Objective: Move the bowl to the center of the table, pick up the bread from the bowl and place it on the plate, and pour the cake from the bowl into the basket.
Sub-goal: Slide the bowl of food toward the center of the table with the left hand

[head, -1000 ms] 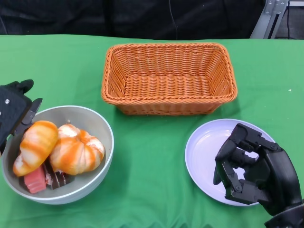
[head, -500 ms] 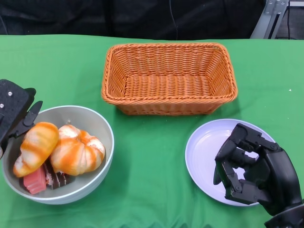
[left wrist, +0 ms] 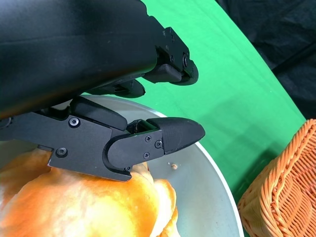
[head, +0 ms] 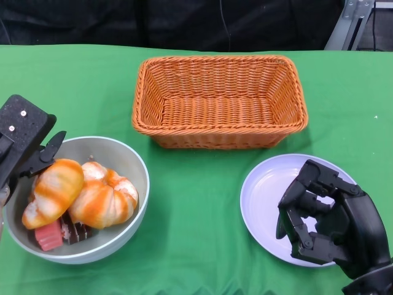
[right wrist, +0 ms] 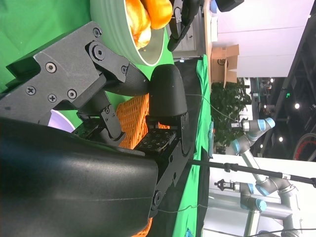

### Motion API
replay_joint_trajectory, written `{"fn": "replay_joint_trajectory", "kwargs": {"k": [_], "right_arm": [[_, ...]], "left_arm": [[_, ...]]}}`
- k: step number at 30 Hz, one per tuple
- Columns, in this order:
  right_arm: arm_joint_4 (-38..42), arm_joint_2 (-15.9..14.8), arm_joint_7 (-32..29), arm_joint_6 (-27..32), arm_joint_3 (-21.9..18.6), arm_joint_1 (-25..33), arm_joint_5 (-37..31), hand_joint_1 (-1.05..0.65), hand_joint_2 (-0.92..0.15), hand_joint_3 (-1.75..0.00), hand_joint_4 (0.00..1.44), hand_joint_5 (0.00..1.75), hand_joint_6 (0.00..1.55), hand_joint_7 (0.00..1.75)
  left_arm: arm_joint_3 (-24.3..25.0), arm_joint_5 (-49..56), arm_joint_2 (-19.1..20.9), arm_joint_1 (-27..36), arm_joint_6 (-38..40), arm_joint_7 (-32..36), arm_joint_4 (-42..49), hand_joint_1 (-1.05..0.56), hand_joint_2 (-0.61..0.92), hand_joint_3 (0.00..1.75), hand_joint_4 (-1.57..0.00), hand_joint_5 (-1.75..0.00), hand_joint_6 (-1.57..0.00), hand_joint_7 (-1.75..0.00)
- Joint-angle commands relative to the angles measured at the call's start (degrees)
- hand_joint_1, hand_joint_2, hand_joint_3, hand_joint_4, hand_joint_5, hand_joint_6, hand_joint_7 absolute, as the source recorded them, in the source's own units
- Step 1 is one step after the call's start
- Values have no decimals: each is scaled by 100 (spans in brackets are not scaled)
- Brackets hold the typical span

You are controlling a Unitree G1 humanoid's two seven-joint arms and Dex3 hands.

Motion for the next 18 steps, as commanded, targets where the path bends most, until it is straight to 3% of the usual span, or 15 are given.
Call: {"fn": "replay_joint_trajectory", "kwargs": {"k": [1,5,16,18], "right_arm": [[33,-38,-12,-86,-30,-11,-7,-13,-55,-114,77,173,68,144],[-2,-56,-10,-26,-27,9,0,-12,-55,-115,77,173,68,145],[-14,-60,-48,-20,-20,21,-53,-14,-54,-114,77,172,68,144],[-35,-57,-87,-9,-9,32,-105,-13,-54,-114,77,172,69,145]], "left_arm": [[-21,-19,-28,146,100,-71,-93,-65,92,66,-34,0,-29,0],[84,-352,-235,519,696,-295,-1037,-67,92,66,-18,0,-23,0],[35,-428,-427,877,1270,-280,-1945,-67,92,67,-18,-1,-24,-1],[-7,-479,-563,998,1504,-291,-2258,-66,92,68,-11,0,-17,0]]}}
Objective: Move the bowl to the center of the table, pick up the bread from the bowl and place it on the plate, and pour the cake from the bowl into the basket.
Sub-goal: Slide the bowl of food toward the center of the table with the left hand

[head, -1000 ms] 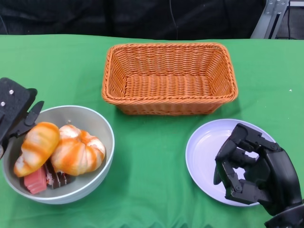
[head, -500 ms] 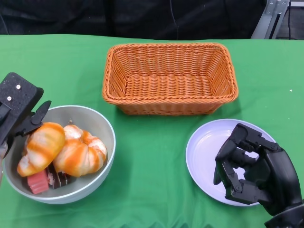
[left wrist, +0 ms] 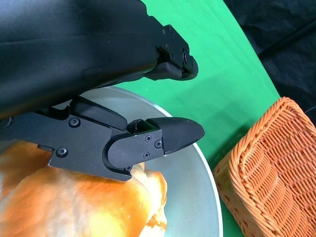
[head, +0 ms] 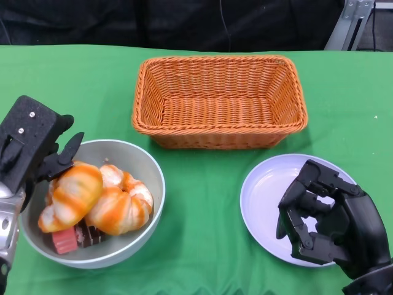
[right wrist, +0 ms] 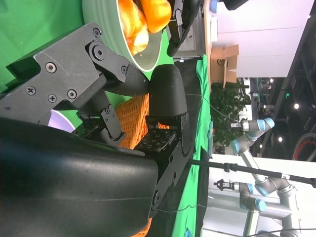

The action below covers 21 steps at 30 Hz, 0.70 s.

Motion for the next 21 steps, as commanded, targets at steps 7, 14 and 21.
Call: {"fn": "replay_joint_trajectory", "kwargs": {"k": [7,14,21], "right_arm": [[-17,-56,16,-34,-11,19,-1,-13,-55,-113,77,172,67,145],[-39,-44,12,-16,-17,43,3,-12,-55,-113,77,171,68,145],[-20,-29,-11,-40,2,50,-44,-13,-55,-113,77,172,68,145]], "left_arm": [[-167,-185,-260,371,403,-354,-479,-64,92,71,-4,0,-7,0],[-195,-185,-307,383,361,-378,-454,-63,92,72,-5,-1,-9,-1],[-226,-182,-337,389,392,-407,-474,-64,92,71,-4,0,-6,0]]}}
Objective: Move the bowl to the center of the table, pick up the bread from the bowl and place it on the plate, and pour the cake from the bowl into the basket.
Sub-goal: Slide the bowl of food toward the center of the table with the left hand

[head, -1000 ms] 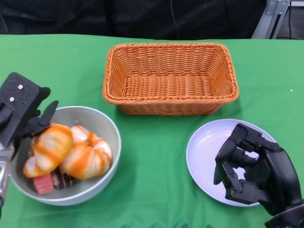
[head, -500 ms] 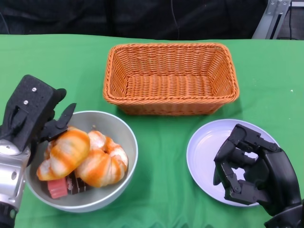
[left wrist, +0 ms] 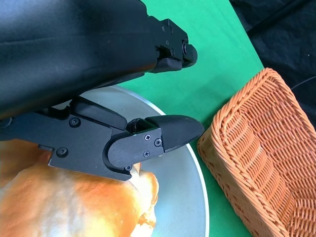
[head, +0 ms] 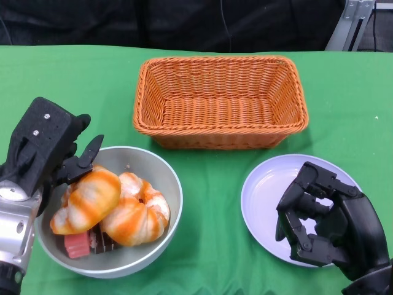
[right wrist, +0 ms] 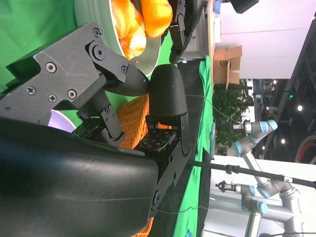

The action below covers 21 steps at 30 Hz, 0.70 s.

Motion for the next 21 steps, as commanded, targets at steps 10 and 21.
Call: {"fn": "replay_joint_trajectory", "kwargs": {"k": [10,21], "right_arm": [[-66,-8,-114,-13,36,49,-26,-13,-55,-114,79,171,69,146],[-40,-3,-196,-64,79,57,-110,-13,-53,-115,78,172,69,147]], "left_arm": [[-41,-54,-328,313,399,104,-328,-65,92,71,-3,0,-4,0],[69,-123,-525,342,724,100,-555,-65,92,72,0,0,0,0]]}}
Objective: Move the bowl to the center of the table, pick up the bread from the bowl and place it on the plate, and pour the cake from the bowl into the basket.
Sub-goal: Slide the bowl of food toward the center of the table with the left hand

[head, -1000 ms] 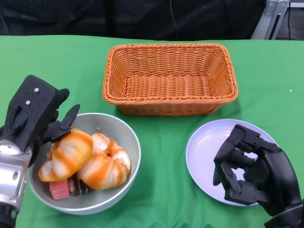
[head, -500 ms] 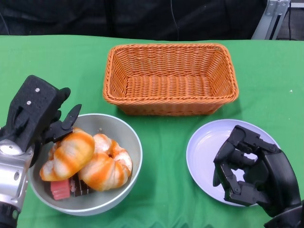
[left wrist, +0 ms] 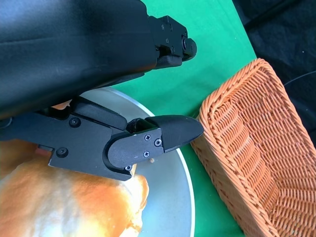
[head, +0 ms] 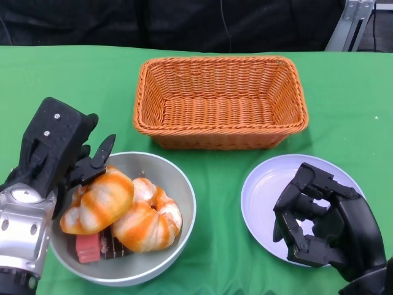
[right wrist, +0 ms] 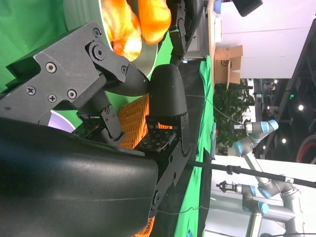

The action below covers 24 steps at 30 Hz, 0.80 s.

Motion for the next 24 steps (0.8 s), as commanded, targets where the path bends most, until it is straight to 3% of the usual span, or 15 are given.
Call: {"fn": "replay_joint_trajectory", "kwargs": {"k": [1,24], "right_arm": [[-31,-14,-42,-84,-14,36,-26,-13,-53,-116,78,172,69,147],[-90,-44,-131,-145,27,103,-204,-13,-50,-120,78,170,69,148]], "left_arm": [[-64,-102,-123,190,172,-35,27,-65,92,72,0,0,0,0],[17,-73,-399,83,310,265,56,-64,92,72,0,0,0,0]]}}
